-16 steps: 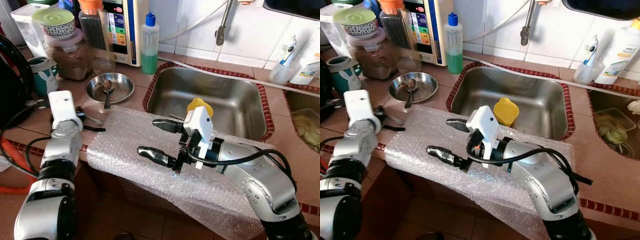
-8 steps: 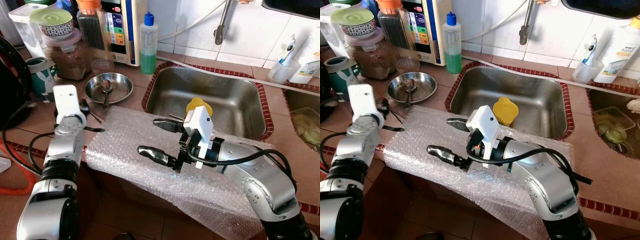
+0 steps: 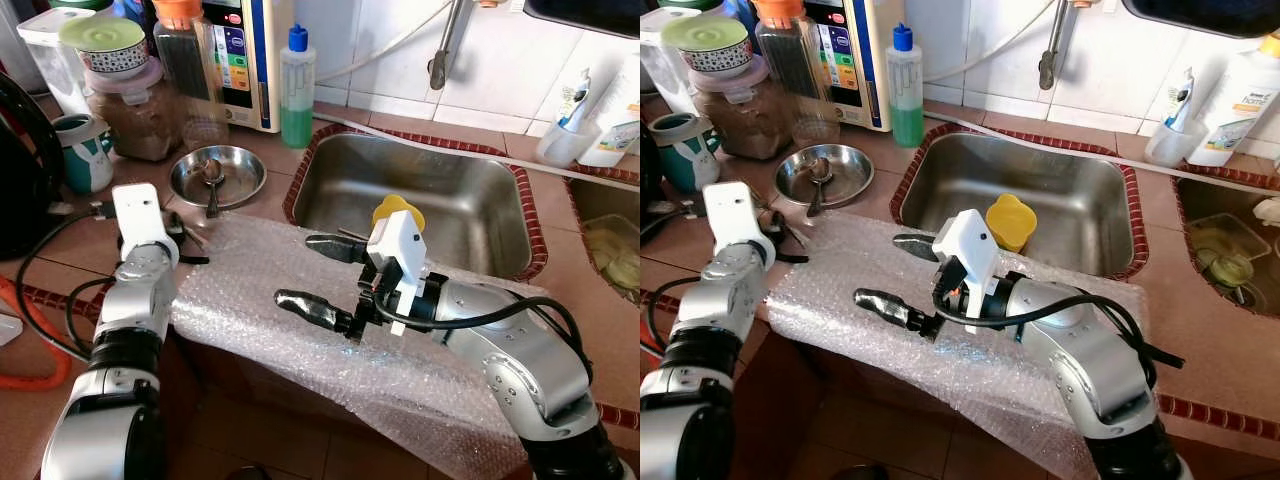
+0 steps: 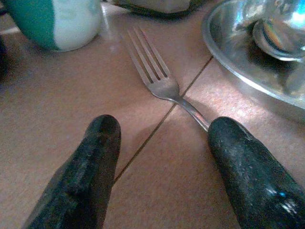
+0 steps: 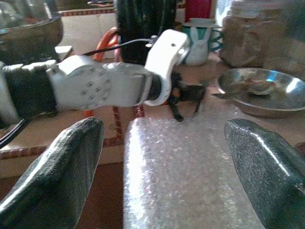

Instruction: Kitchen organization

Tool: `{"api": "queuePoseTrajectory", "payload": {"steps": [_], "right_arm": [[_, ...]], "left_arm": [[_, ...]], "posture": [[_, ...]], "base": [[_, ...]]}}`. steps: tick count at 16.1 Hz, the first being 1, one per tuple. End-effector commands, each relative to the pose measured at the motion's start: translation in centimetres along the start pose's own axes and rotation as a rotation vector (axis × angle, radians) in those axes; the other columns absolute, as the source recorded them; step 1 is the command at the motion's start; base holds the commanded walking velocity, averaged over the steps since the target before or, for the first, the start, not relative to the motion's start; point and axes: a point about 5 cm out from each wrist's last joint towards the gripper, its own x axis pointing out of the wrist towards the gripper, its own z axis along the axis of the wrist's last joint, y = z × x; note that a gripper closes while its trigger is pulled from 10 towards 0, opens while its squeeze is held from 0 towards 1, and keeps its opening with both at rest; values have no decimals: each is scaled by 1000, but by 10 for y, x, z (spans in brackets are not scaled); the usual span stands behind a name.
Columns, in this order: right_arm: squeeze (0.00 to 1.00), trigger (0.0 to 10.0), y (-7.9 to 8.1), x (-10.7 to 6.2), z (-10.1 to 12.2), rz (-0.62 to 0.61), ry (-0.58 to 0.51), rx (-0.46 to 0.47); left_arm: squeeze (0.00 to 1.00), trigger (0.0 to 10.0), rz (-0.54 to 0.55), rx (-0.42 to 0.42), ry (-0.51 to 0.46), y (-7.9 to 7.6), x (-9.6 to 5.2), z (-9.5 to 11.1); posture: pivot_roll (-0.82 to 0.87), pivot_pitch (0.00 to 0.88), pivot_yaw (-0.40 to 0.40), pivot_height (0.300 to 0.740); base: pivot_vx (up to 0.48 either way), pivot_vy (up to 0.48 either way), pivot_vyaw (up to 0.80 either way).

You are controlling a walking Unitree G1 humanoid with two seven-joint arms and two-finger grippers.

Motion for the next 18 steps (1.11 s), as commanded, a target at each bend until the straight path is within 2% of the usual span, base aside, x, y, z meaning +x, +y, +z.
{"api": "queuePoseTrajectory", "payload": {"steps": [1, 6, 7, 8, 12, 16, 18], "right_arm": [[0, 10000, 7, 0, 6, 57, -7, -4], [0, 10000, 8, -2, 12, 54, -28, -21], [0, 10000, 6, -1, 16, 39, -50, -25], [0, 10000, 6, 0, 22, 36, -101, 16], [0, 10000, 11, 4, 27, 69, -123, 70], [0, 10000, 11, 7, 10, 56, -8, 19], [0, 10000, 10, 6, 8, 38, 8, 5]], "left_arm": [[0, 10000, -14, -3, 50, -1, 2, -8], [0, 10000, -28, -6, 86, 1, 4, -13], [0, 4745, -35, -20, 98, 2, 4, -17], [0, 0, -46, -41, 105, 2, 2, -22], [0, 0, -41, -60, 115, 3, 1, -29], [0, 0, -46, -70, 115, 1, 0, -31], [0, 0, -46, -71, 115, 1, 0, -31]], "posture": [[18, 81, -1, 740], [9, 85, 1, 740], [9, 86, 2, 740], [10, 86, 0, 740], [11, 85, -9, 740], [12, 81, -14, 740], [9, 81, -15, 740]], "base": [[0, 0, 0], [0, 0, 0], [0, 0, 0], [0, 0, 0], [0, 0, 0], [0, 0, 0], [0, 0, 0]]}}
